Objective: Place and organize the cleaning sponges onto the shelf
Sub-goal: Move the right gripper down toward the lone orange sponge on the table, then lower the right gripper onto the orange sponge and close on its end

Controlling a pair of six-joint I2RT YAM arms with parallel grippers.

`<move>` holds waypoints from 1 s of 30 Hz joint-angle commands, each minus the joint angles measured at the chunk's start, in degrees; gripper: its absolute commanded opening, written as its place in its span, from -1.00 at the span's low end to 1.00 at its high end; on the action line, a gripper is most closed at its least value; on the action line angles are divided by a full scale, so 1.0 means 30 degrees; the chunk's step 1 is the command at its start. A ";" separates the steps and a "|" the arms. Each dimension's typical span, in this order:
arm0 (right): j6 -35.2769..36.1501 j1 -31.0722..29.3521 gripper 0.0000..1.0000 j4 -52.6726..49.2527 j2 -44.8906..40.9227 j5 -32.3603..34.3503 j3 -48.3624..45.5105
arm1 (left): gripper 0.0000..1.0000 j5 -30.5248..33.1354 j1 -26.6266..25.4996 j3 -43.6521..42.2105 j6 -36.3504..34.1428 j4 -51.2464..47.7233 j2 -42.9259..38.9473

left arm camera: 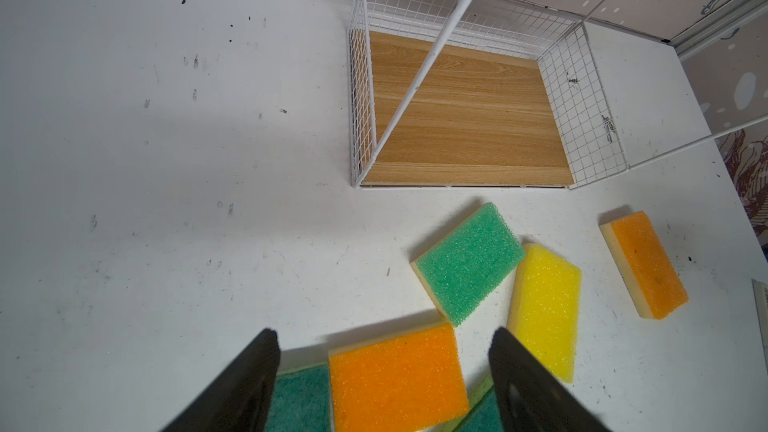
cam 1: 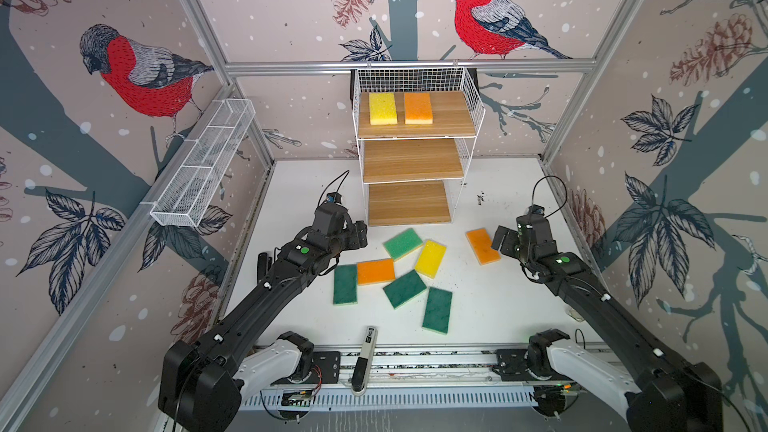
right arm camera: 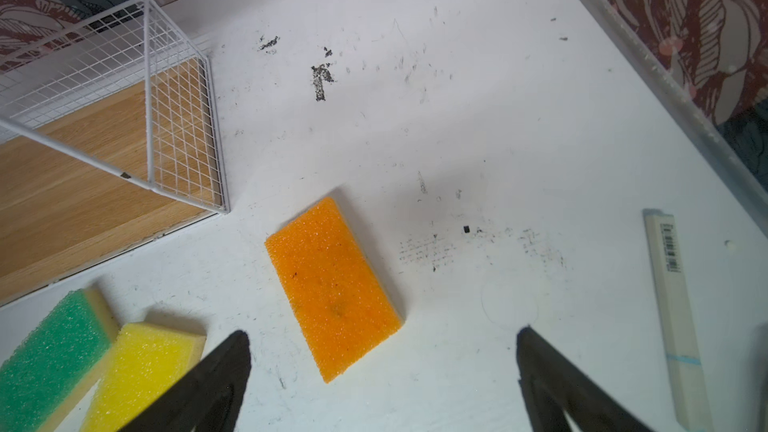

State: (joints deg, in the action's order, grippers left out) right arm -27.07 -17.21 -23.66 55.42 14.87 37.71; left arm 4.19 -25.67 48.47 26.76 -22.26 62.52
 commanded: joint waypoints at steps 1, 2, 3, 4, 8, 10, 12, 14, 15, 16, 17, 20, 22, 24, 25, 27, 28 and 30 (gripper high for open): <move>-0.0454 0.0548 0.99 0.0682 -0.0158 -0.0768 -0.0514 | 0.61 -0.0018 0.0017 0.0248 0.0052 0.0917 0.0215; -0.0476 0.0799 0.99 0.0855 -0.0228 -0.0890 -0.0751 | 0.61 -0.0007 0.0004 0.0305 0.0031 0.0954 0.0263; -0.0469 0.1020 0.99 0.1004 -0.0221 -0.1089 -0.0954 | 0.61 -0.0005 0.0002 0.0309 0.0068 0.0961 0.0333; -0.0436 0.1327 0.99 0.1262 -0.0252 -0.1445 -0.1203 | 0.61 -0.0007 0.0002 0.0252 0.0045 0.1030 0.0394; -0.0468 0.2428 0.99 0.2111 -0.0228 -0.2499 -0.1872 | 0.61 -0.0047 0.0003 0.0199 0.0161 0.1158 0.0613; -0.0469 0.2837 0.99 0.2519 -0.0148 -0.2860 -0.2044 | 0.61 -0.0055 0.0003 0.0194 0.0230 0.1167 0.0703; -0.0466 0.3186 0.99 0.2935 0.0033 -0.3073 -0.2192 | 0.61 -0.0055 0.0019 0.0216 0.0292 0.1188 0.0801; -0.0469 0.3601 0.99 0.3446 0.0402 -0.3499 -0.2343 | 0.61 0.0007 0.0005 0.0216 0.0315 0.1253 0.0889; -0.0498 0.3783 0.99 0.3666 0.0581 -0.3829 -0.2401 | 0.60 0.0033 0.0003 0.0221 0.0315 0.1297 0.0905; -0.0524 0.3965 0.99 0.3928 0.0852 -0.4259 -0.2434 | 0.60 0.0105 0.0017 0.0204 0.0336 0.1339 0.0980; -0.0532 0.4105 0.99 0.4103 0.1174 -0.4735 -0.2409 | 0.60 0.0114 0.0003 0.0163 0.0366 0.1405 0.1031; -0.0469 0.4192 1.00 0.4714 0.2241 -0.5717 -0.2310 | 0.60 0.0099 0.0006 0.0124 0.0402 0.1599 0.1260; -0.0334 0.4203 0.97 0.5346 0.2984 -0.6273 -0.2418 | 0.60 0.0070 0.0002 0.0170 0.0386 0.1569 0.1412; -0.0239 0.4185 0.93 0.6142 0.3615 -0.6816 -0.2521 | 0.60 0.0111 0.0002 0.0192 0.0355 0.1550 0.1497; -0.0131 0.4169 0.91 0.6565 0.3898 -0.7157 -0.2577 | 0.60 0.0128 0.0005 0.0191 0.0309 0.1527 0.1508; 0.0019 0.4082 0.91 0.7193 0.4373 -0.7740 -0.2610 | 0.59 0.0244 0.0003 0.0184 0.0300 0.1462 0.1482; 0.0105 0.4040 0.90 0.7461 0.4580 -0.7965 -0.2582 | 0.59 0.0300 0.0003 0.0184 0.0285 0.1416 0.1428; 0.0221 0.3844 0.89 0.7801 0.4852 -0.8122 -0.2558 | 0.60 0.0437 0.0002 0.0179 0.0293 0.1330 0.1326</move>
State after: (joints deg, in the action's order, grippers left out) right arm -27.86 -5.15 -4.91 69.23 -6.55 29.98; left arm 4.60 -25.67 48.86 27.59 -19.62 66.87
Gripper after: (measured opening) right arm 0.948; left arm 0.798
